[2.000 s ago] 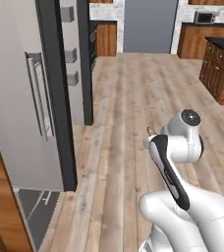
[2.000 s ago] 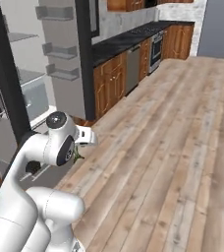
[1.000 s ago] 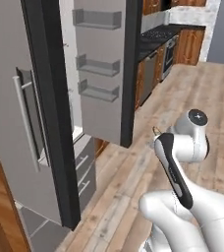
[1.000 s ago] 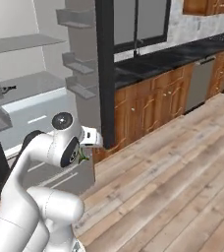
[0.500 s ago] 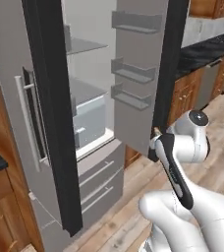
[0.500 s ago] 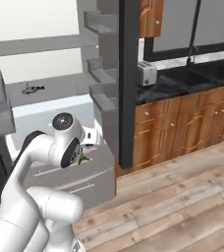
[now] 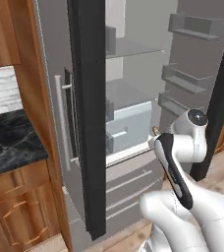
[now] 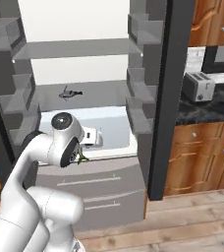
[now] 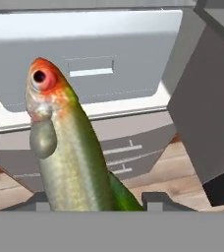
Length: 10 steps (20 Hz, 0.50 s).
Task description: Place the fish on the counter behind the older fish on the same shelf of the fridge to maintain FIFO order. Close the fridge door when finished.
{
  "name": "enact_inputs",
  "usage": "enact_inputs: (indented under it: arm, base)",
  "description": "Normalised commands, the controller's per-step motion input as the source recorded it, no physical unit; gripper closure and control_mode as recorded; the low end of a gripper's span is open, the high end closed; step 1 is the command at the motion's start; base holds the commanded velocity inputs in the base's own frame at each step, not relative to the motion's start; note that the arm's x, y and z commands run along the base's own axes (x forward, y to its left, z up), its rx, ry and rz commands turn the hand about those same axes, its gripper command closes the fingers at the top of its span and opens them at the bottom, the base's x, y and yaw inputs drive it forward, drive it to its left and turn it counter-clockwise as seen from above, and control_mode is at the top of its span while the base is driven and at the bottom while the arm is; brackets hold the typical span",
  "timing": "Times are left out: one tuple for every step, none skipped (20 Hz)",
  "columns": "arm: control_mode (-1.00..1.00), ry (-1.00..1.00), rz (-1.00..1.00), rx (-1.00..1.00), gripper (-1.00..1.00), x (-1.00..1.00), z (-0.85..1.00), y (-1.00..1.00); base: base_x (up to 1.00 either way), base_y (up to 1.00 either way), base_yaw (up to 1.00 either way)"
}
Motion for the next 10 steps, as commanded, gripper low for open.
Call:
enact_inputs:
  arm:
    - [1.0, 0.0, 0.0, 0.0, 1.0, 0.0, 0.0, 0.0]
    - [1.0, 0.0, 0.0, 0.0, 1.0, 0.0, 0.0, 0.0]
    - [1.0, 0.0, 0.0, 0.0, 1.0, 0.0, 0.0, 0.0]
    - [1.0, 0.0, 0.0, 0.0, 1.0, 0.0, 0.0, 0.0]
    - [1.0, 0.0, 0.0, 0.0, 1.0, 0.0, 0.0, 0.0]
    - [1.0, 0.0, 0.0, 0.0, 1.0, 0.0, 0.0, 0.0]
    - [1.0, 0.0, 0.0, 0.0, 1.0, 0.0, 0.0, 0.0]
    - [1.0, 0.0, 0.0, 0.0, 1.0, 0.0, 0.0, 0.0]
    - [1.0, 0.0, 0.0, 0.0, 1.0, 0.0, 0.0, 0.0]
    - [1.0, 0.0, 0.0, 0.0, 1.0, 0.0, 0.0, 0.0]
  base:
    - [0.67, -0.45, 0.37]
    - [0.66, -0.49, 0.37]
    - [0.71, -0.38, 0.33]
    - [0.77, -0.23, 0.29]
    - [0.79, -0.19, 0.27]
    - [0.71, -0.35, 0.29]
    - [0.71, -0.39, 0.3]
    - [0.69, -0.29, 0.27]
    - [0.61, -0.18, 0.23]
    - [0.61, -0.16, 0.24]
